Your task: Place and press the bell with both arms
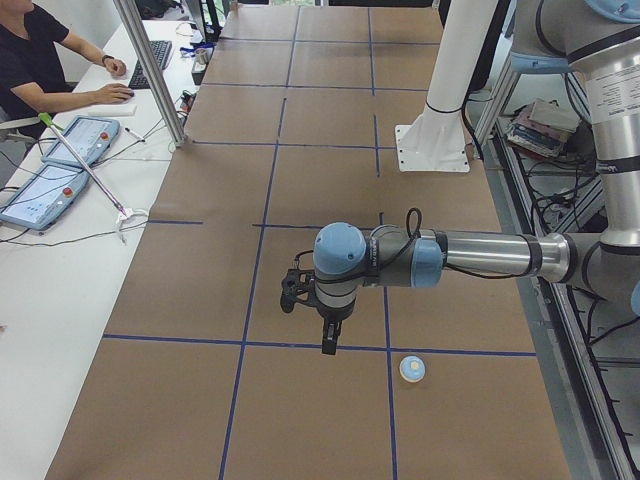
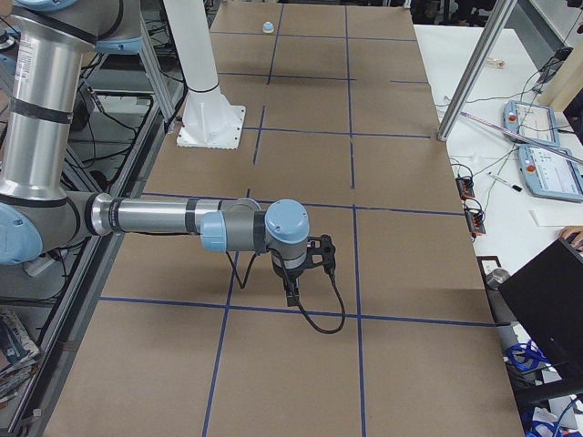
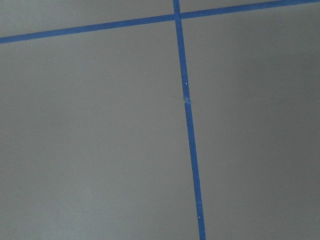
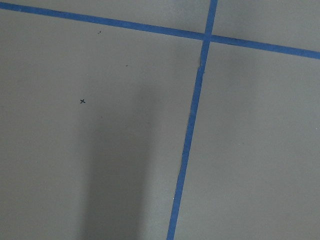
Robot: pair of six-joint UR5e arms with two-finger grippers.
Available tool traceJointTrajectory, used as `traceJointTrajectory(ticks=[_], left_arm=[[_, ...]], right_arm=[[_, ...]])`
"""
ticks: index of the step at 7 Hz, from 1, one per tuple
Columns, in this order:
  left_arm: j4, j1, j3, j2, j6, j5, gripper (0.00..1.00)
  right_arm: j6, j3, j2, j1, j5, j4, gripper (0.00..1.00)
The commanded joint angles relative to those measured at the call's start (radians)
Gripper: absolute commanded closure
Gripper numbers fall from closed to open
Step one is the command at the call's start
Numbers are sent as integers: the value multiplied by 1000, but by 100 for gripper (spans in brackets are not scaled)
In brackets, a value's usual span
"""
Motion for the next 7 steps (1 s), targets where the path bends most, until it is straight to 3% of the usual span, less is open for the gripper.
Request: traceJointTrajectory(ticks=[1,7], left_arm=[[-3,0,-10,8,9,2,0],[13,0,-30,36,44,-5,0]], right_arm=[[0,0,0,0,0,3,0],[0,-3,-13,-2,2,11,0]])
